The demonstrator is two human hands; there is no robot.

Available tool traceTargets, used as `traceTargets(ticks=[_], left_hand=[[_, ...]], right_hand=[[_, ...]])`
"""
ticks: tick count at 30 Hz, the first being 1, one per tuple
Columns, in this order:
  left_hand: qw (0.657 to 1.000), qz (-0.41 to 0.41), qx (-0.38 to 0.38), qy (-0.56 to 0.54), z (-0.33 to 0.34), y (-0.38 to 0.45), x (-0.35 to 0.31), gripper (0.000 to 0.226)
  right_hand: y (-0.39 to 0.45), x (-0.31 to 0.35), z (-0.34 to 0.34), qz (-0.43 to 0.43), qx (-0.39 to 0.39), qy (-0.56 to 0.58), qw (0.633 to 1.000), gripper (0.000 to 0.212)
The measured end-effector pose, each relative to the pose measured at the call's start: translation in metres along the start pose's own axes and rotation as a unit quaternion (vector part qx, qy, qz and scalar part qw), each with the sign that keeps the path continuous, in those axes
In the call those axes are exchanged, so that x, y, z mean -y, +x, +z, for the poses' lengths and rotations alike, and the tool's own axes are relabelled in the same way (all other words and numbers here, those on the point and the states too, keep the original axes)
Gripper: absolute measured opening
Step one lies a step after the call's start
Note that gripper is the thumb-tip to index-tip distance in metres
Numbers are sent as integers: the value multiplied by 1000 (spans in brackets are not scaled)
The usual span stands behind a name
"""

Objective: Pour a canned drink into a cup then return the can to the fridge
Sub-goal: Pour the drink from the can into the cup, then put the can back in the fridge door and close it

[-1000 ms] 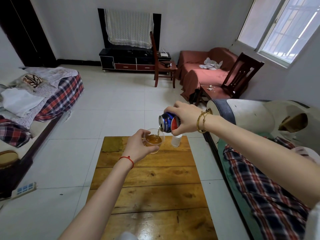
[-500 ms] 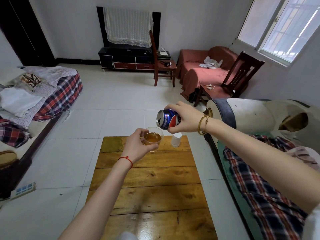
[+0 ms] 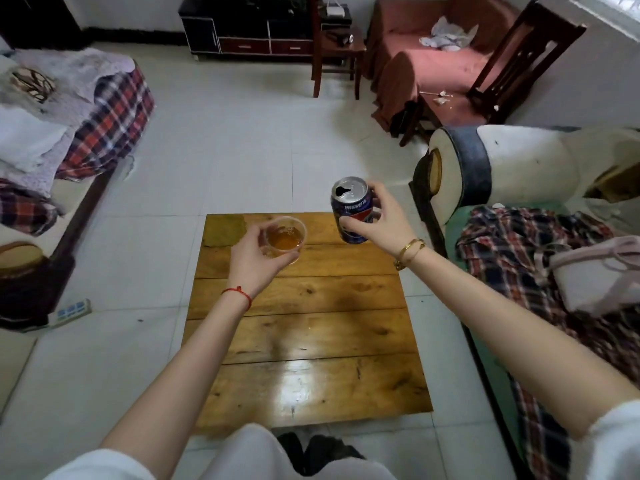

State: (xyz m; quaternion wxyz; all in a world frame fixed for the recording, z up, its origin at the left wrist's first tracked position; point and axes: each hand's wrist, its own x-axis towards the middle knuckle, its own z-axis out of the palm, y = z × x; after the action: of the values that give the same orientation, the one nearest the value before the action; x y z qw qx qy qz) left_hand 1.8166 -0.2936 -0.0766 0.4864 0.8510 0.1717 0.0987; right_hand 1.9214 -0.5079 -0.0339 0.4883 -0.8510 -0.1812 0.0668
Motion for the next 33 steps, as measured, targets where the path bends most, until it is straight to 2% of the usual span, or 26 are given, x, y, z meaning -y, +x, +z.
traceTargets(ticks=[8,19,25,33], left_hand=[[996,-83,15,-1,33,-3,83,62],[975,-211,2,-63,117,-21,213,68],[964,-255,-14,-73,154,-31,267,68],[964,-255,-6,-71,181,-37,299,68]], right_hand=[[-29,-103,59,106,-40,57,992,62],[-71,-247,149,253,-32,90,963,62],[-86,-297,187,272,-40,76,959,66],[-90,-324,202,232,-52,69,969,66]])
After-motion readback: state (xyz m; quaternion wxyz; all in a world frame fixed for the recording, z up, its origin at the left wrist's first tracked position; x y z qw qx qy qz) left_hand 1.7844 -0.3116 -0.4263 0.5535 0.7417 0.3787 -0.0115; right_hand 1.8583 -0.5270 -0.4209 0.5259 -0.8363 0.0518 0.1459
